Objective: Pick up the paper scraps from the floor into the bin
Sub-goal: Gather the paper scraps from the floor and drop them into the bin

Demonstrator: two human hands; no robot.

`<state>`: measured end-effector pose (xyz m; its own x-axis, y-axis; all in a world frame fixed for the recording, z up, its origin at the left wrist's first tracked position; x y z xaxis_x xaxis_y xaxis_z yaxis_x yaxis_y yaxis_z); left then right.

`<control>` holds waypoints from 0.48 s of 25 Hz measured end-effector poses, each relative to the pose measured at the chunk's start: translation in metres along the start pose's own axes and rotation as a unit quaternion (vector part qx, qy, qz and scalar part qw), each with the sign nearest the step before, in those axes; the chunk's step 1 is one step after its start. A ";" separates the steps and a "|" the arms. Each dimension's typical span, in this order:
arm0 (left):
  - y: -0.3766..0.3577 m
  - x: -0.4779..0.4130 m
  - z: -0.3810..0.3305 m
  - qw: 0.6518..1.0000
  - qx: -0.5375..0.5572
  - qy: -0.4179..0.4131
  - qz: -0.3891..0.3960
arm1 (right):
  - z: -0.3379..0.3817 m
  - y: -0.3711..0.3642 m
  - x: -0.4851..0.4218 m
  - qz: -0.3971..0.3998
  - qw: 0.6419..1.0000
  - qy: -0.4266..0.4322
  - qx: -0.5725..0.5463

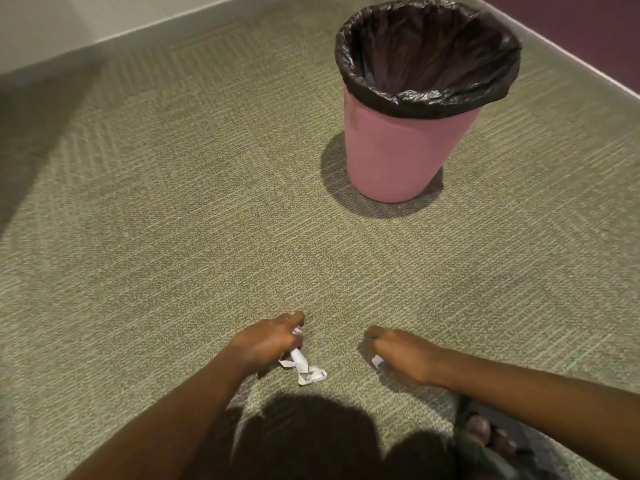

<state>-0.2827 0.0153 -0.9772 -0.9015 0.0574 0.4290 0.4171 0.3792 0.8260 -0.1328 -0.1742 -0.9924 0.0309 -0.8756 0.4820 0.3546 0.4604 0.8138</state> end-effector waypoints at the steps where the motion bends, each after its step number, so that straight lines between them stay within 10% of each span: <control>1: -0.002 -0.001 -0.001 1.000 0.002 0.005 0.013 | 0.001 0.003 0.001 -0.009 1.000 0.003 -0.025; 12: 0.040 -0.051 -0.020 0.983 0.150 0.078 -0.068 | -0.015 0.011 0.002 -0.053 0.973 -0.084 -0.207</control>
<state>-0.2183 0.0091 -0.9589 -0.9082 -0.1461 0.3923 0.2206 0.6295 0.7451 -0.1151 -0.1731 -0.9872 -0.1665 -0.8629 0.4771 0.6942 0.2410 0.6782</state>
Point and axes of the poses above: each hand's wrist, its own x-axis away from the middle knuckle, its own y-axis out of the back of the hand, z = x × y, the point moved 3 cm from there along -x, towards the middle knuckle, and after that the axes turned 7 degrees about x, right-handed, at the moved point
